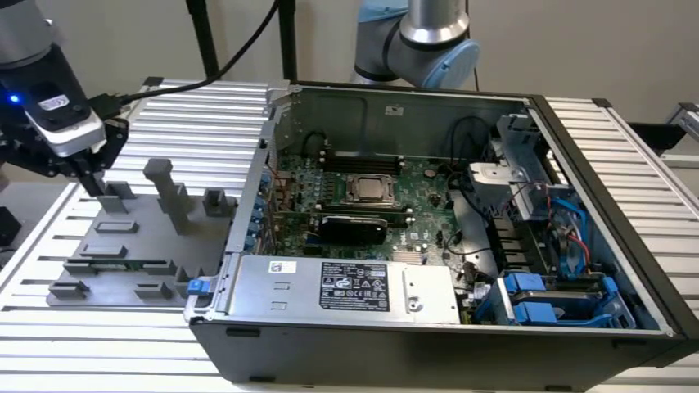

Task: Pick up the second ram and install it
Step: 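Pick up the second ram and move it above second insertion slot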

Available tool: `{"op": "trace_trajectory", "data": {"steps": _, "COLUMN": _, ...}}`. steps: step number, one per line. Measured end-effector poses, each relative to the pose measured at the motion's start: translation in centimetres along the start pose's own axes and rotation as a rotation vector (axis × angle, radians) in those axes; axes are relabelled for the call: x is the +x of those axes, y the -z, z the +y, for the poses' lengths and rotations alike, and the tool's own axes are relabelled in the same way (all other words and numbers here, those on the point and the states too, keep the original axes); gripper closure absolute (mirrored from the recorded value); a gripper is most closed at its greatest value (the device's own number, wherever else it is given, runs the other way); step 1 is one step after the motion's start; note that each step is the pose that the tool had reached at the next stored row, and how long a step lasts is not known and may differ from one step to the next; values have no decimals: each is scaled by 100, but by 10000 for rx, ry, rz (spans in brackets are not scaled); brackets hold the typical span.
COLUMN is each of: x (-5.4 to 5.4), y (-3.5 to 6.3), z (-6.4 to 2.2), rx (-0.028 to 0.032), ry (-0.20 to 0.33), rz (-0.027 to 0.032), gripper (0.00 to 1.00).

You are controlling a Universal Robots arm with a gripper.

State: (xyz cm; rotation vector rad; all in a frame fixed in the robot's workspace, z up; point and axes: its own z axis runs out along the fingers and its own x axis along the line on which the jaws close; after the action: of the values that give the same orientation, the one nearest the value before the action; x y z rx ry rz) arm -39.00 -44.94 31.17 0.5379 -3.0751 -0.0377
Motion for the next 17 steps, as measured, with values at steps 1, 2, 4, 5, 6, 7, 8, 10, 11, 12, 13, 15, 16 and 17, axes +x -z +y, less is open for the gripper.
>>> {"op": "trace_trajectory", "data": {"steps": 1, "x": 0, "y": -10, "z": 0, "rx": 3, "ry": 184, "rz": 5, "gripper": 100}}
{"op": "trace_trajectory", "data": {"steps": 2, "x": 0, "y": -20, "z": -1, "rx": 6, "ry": 365, "rz": 10, "gripper": 100}}
{"op": "trace_trajectory", "data": {"steps": 4, "x": -1, "y": -41, "z": -1, "rx": 11, "ry": 740, "rz": 20, "gripper": 100}}
{"op": "trace_trajectory", "data": {"steps": 5, "x": -1, "y": -51, "z": -1, "rx": 14, "ry": 920, "rz": 25, "gripper": 100}}
{"op": "trace_trajectory", "data": {"steps": 6, "x": -1, "y": -60, "z": -2, "rx": 17, "ry": 1088, "rz": 29, "gripper": 100}}
{"op": "trace_trajectory", "data": {"steps": 7, "x": -1, "y": -71, "z": -2, "rx": 20, "ry": 1286, "rz": 35, "gripper": 100}}
{"op": "trace_trajectory", "data": {"steps": 8, "x": -1, "y": -80, "z": -2, "rx": 22, "ry": 1465, "rz": 40, "gripper": 100}}
{"op": "trace_trajectory", "data": {"steps": 10, "x": -1, "y": -101, "z": -3, "rx": 28, "ry": 1829, "rz": 49, "gripper": 100}}
{"op": "trace_trajectory", "data": {"steps": 11, "x": -2, "y": -111, "z": -3, "rx": 30, "ry": 2009, "rz": 54, "gripper": 100}}
{"op": "trace_trajectory", "data": {"steps": 12, "x": -2, "y": -120, "z": -3, "rx": 33, "ry": 2184, "rz": 60, "gripper": 100}}
{"op": "trace_trajectory", "data": {"steps": 13, "x": -2, "y": -130, "z": -4, "rx": 36, "ry": 2368, "rz": 64, "gripper": 100}}
{"op": "trace_trajectory", "data": {"steps": 15, "x": -2, "y": -150, "z": -4, "rx": 41, "ry": 2733, "rz": 74, "gripper": 100}}
{"op": "trace_trajectory", "data": {"steps": 16, "x": -2, "y": -160, "z": -4, "rx": 44, "ry": 2914, "rz": 79, "gripper": 100}}
{"op": "trace_trajectory", "data": {"steps": 17, "x": -3, "y": -170, "z": -5, "rx": 47, "ry": 3094, "rz": 84, "gripper": 100}}
